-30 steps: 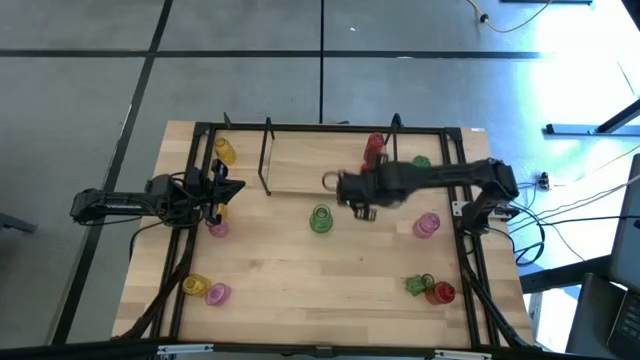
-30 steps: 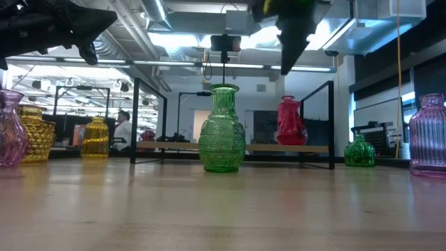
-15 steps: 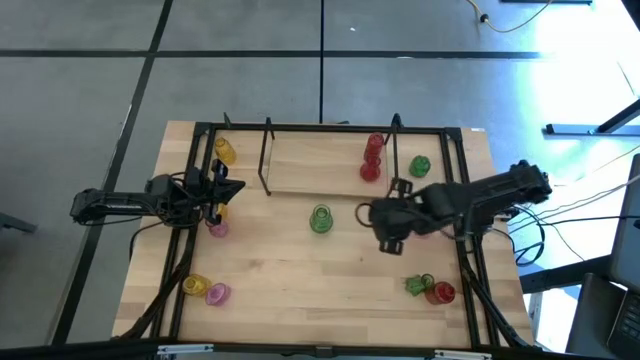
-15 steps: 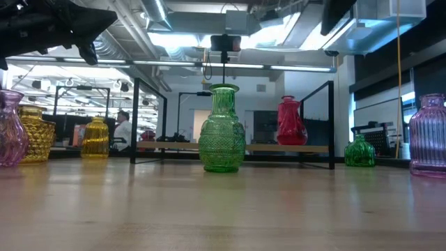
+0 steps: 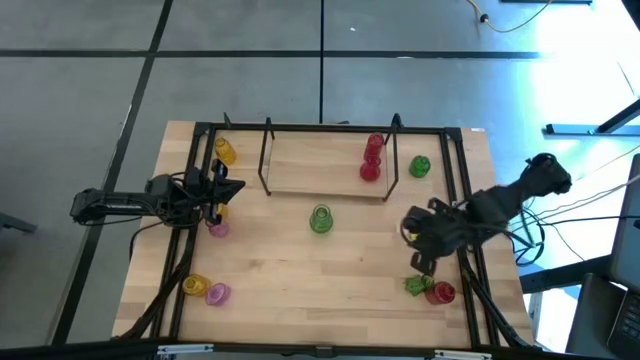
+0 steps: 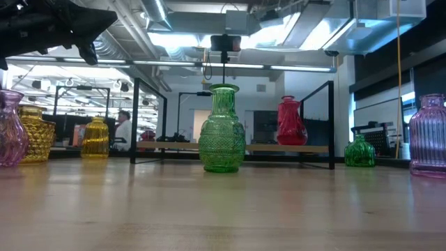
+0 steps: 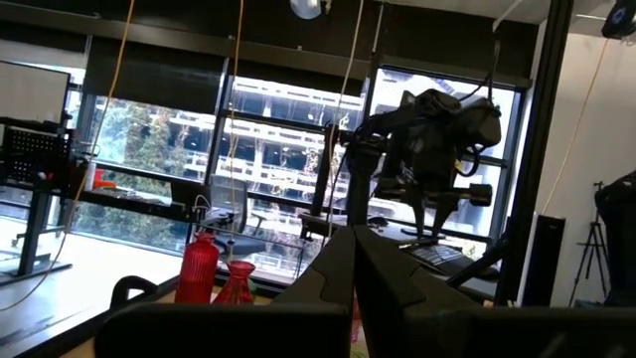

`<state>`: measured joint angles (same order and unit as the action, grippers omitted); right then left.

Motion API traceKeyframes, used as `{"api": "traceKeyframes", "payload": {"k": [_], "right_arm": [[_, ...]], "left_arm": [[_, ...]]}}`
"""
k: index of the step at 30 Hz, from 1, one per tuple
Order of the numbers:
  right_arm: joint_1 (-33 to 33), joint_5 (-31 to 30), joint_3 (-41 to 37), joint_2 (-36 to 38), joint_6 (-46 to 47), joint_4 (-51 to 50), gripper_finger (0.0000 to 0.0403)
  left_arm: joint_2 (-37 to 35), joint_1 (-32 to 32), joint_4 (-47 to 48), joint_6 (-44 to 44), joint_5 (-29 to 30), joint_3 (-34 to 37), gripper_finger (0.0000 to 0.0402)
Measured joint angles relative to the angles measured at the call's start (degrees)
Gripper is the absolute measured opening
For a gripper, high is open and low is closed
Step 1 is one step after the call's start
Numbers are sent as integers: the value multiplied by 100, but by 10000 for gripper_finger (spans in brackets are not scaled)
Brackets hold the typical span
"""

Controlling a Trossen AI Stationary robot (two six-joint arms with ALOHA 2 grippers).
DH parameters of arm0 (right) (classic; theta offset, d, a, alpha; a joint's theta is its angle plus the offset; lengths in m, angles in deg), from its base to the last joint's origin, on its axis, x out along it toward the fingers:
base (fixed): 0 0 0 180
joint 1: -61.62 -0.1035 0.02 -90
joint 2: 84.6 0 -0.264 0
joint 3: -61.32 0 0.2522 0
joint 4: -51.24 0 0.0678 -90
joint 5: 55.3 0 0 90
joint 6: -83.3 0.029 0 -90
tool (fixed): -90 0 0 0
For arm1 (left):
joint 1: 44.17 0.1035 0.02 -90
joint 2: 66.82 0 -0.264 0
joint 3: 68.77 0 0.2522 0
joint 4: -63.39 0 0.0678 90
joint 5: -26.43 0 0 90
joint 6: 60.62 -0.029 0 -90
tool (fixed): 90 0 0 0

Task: Sort vases onto shelf
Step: Put the red vase on the shelf aligned with the other red vases

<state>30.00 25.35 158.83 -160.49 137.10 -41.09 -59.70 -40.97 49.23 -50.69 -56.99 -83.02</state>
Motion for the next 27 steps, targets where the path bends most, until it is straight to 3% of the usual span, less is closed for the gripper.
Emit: {"api": "traceKeyframes", "payload": {"k": [9,15,27], "right_arm": [[-1089,39,-697,565,2337,1,74],[-1892,135,-1028,561,3755,99,74],[-2900,149,-1137,433,6379,501,74]], "left_arm": [[1,4,-51,-353,293,0,1],[1,2,-117,-1074,-510,-9,1],[1,4,-131,-1003,-520,-9,1]]}}
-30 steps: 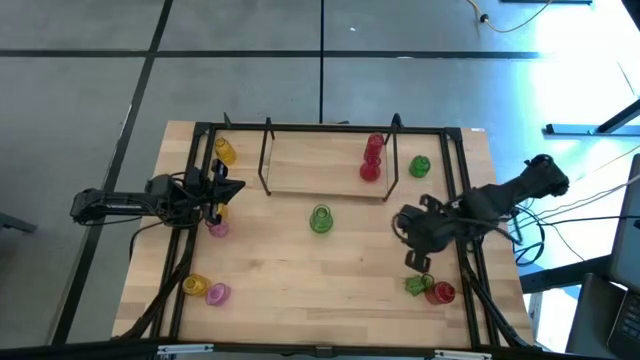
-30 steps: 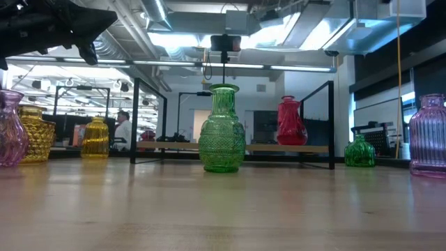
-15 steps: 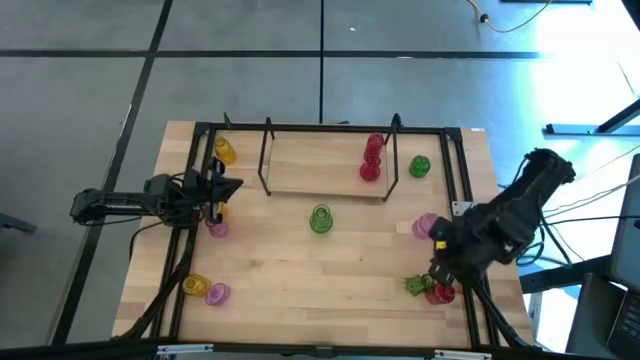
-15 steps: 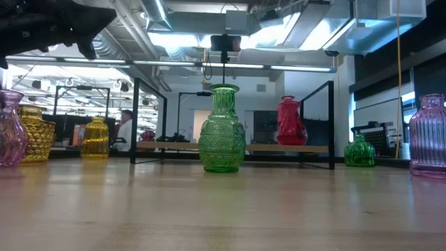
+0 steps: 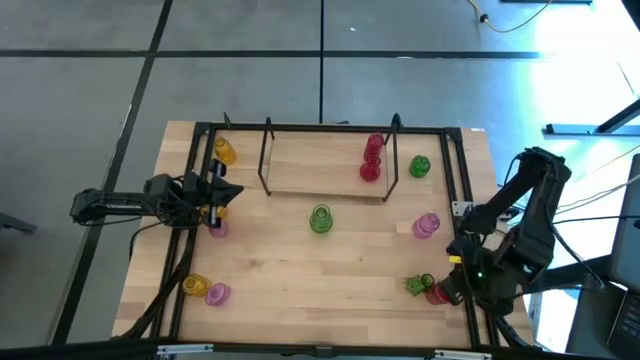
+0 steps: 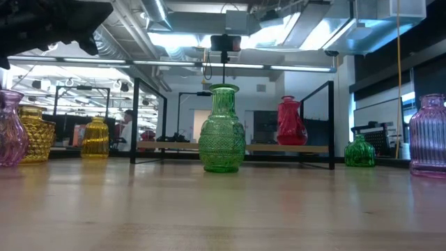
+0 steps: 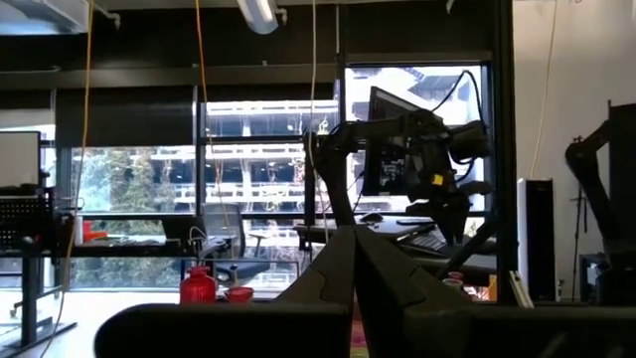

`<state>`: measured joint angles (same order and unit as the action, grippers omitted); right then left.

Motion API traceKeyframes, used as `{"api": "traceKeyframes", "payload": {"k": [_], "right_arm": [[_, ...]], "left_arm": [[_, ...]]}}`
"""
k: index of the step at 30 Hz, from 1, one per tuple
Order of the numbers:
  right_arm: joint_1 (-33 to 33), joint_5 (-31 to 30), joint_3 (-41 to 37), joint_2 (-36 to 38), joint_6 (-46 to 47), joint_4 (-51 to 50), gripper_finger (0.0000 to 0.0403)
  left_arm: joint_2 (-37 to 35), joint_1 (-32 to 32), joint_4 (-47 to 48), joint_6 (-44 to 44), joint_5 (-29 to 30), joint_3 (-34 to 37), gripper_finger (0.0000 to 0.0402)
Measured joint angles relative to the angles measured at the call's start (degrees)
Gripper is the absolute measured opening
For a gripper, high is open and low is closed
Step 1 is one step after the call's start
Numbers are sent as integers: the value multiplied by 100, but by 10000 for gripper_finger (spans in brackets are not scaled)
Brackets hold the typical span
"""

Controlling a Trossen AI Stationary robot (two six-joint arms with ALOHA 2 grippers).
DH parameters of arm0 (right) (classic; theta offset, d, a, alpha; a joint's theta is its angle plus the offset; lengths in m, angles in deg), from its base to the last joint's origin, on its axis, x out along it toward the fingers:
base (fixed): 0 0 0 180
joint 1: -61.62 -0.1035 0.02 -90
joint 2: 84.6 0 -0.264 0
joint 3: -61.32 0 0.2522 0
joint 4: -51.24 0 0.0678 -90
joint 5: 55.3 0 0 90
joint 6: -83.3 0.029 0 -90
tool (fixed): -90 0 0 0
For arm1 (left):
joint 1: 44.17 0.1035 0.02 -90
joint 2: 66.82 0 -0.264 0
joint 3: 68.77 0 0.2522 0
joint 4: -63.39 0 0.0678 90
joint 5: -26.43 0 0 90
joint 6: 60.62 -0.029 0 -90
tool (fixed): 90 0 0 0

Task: Sort vases onto shelf
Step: Put the red vase on the shelf aligned with the other red vases

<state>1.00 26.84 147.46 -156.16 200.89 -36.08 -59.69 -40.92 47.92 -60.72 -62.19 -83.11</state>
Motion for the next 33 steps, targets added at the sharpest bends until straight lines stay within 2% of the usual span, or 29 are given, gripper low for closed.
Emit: {"api": "traceKeyframes", "payload": {"k": [2,8,11,14,21,24,27,33], "right_arm": [[-68,42,0,-93,251,1,74],[-52,823,0,-515,418,3,74],[-52,899,0,-649,431,15,81],[-52,898,0,-694,478,26,114],[-49,897,0,-692,503,-334,236],[-49,897,0,-687,501,-345,259],[-48,936,0,-687,501,-355,259],[-50,1149,-160,-685,510,-498,222]], "left_arm": [[0,-2,6,99,0,0,1],[0,0,13,160,-2,4,1],[0,-1,13,272,-55,4,1],[0,0,13,302,-70,4,1],[0,0,11,299,-70,5,1],[0,-2,11,299,-70,7,1],[0,0,10,298,-69,7,1],[0,0,9,299,-68,7,1]]}}
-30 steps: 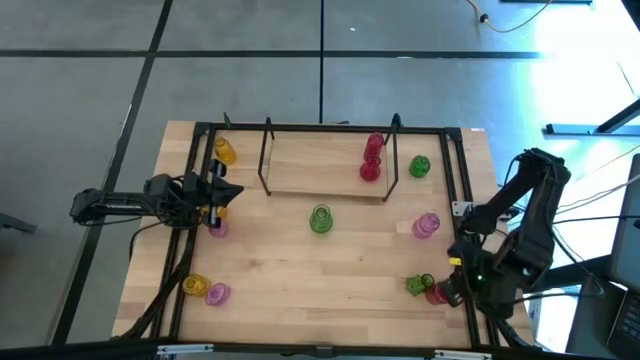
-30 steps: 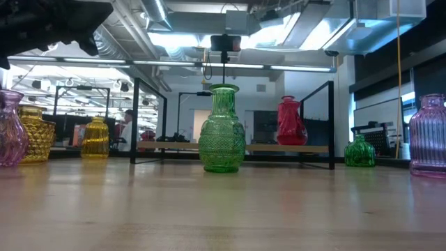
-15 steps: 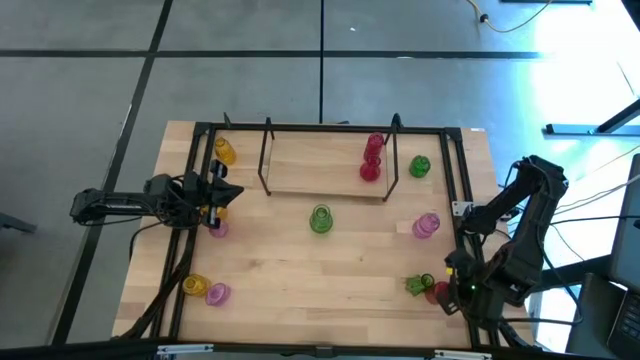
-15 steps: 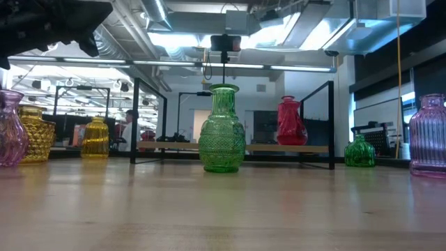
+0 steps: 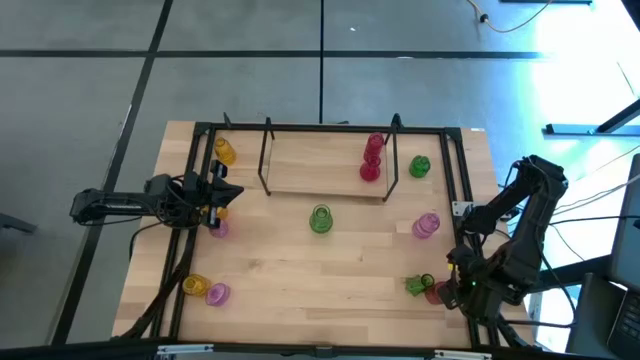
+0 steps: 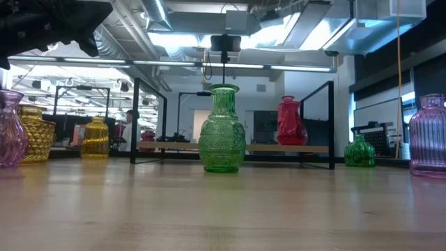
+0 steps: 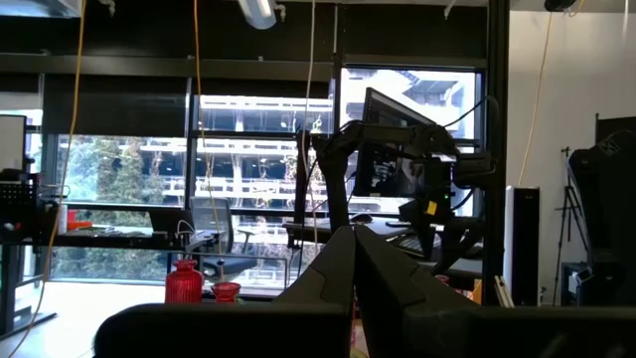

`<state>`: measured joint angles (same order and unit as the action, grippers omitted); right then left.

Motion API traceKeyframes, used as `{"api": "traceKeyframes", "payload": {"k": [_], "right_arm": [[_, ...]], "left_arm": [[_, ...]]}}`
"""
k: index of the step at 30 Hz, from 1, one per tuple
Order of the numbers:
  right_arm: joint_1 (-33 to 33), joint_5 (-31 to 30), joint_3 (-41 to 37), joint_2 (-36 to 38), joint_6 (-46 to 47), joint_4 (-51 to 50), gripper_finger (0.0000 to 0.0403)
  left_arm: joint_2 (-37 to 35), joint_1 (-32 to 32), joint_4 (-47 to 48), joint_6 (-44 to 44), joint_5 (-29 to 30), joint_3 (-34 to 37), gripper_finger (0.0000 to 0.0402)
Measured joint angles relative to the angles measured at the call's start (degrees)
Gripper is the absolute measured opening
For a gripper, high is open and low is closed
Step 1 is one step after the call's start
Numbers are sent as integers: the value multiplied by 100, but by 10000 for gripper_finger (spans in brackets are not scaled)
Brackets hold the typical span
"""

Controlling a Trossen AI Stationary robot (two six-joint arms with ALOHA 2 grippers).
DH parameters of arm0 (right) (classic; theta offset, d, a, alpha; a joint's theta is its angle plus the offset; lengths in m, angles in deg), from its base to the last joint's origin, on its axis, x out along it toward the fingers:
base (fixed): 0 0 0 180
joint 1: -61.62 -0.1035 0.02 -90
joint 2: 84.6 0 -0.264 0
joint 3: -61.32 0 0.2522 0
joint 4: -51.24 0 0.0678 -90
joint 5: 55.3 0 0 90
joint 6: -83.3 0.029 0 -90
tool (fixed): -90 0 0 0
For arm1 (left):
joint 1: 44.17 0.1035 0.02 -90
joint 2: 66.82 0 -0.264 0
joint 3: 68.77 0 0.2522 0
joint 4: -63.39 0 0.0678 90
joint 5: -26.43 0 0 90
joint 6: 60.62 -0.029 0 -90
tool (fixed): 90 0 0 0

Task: Sort vases onto shelf
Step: Put the red vase on the shelf aligned with the other red vases

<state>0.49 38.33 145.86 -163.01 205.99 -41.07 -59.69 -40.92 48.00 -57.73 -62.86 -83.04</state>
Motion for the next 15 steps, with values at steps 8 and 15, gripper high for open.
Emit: {"api": "traceKeyframes", "payload": {"k": [8,15], "right_arm": [[0,193,-338,0,-151,399,179],[0,47,-338,0,-151,368,154]], "left_arm": [[0,-1,-2,-2,0,2,1],[0,-1,-2,-2,0,2,1]]}}
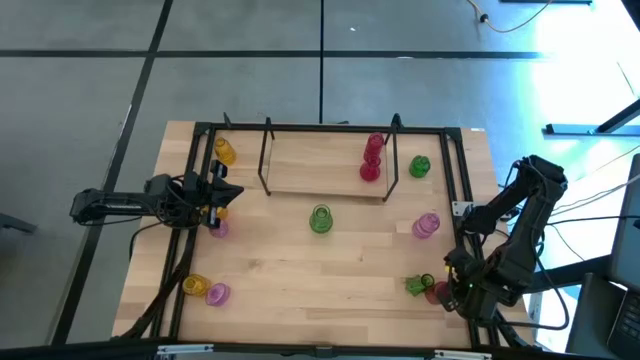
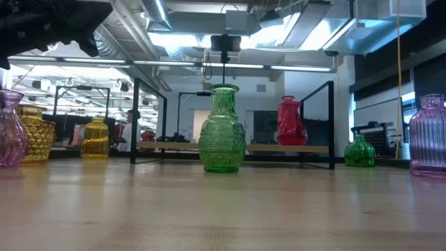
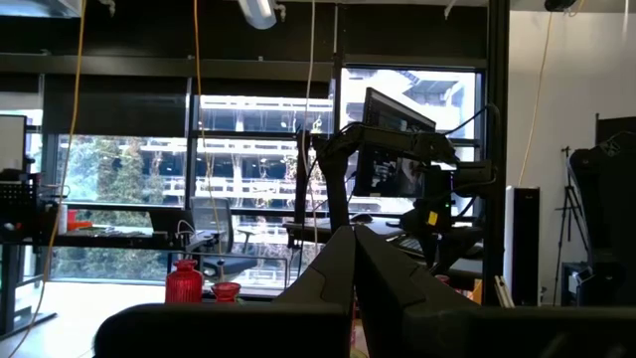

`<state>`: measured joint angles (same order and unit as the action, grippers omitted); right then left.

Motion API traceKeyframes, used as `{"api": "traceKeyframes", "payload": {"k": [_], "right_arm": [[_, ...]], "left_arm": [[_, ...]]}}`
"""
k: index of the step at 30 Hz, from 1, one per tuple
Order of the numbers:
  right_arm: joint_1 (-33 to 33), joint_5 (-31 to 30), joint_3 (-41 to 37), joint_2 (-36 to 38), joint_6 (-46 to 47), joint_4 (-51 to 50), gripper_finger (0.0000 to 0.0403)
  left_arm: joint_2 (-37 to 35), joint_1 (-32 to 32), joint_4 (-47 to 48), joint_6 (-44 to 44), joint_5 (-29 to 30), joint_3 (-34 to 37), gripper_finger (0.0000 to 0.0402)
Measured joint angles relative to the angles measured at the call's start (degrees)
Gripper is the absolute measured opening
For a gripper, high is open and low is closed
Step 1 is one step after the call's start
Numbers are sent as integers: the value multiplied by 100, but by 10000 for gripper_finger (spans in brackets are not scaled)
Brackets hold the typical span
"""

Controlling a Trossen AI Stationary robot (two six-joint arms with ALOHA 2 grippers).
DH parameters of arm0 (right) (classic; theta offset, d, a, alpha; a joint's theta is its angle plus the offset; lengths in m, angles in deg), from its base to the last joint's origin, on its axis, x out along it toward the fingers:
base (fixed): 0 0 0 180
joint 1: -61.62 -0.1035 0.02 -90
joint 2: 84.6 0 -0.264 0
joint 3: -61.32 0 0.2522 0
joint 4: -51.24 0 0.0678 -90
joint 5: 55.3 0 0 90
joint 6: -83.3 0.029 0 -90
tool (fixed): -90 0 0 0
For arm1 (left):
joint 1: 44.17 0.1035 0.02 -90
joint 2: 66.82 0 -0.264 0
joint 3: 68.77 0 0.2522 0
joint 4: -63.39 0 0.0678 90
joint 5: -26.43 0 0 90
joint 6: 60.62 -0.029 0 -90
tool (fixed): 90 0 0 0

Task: Sort vases onto shelf
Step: Put the red vase on the shelf aligned with the other red vases

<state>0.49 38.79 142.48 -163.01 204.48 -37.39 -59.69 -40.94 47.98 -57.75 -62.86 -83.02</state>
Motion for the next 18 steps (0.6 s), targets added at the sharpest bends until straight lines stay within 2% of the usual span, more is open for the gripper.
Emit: {"api": "traceKeyframes", "payload": {"k": [12,18], "right_arm": [[0,-238,-86,2,-7,84,144],[0,-62,-418,-2,-16,462,144]], "left_arm": [[0,0,0,0,2,0,1],[0,-1,0,0,4,0,1]]}}
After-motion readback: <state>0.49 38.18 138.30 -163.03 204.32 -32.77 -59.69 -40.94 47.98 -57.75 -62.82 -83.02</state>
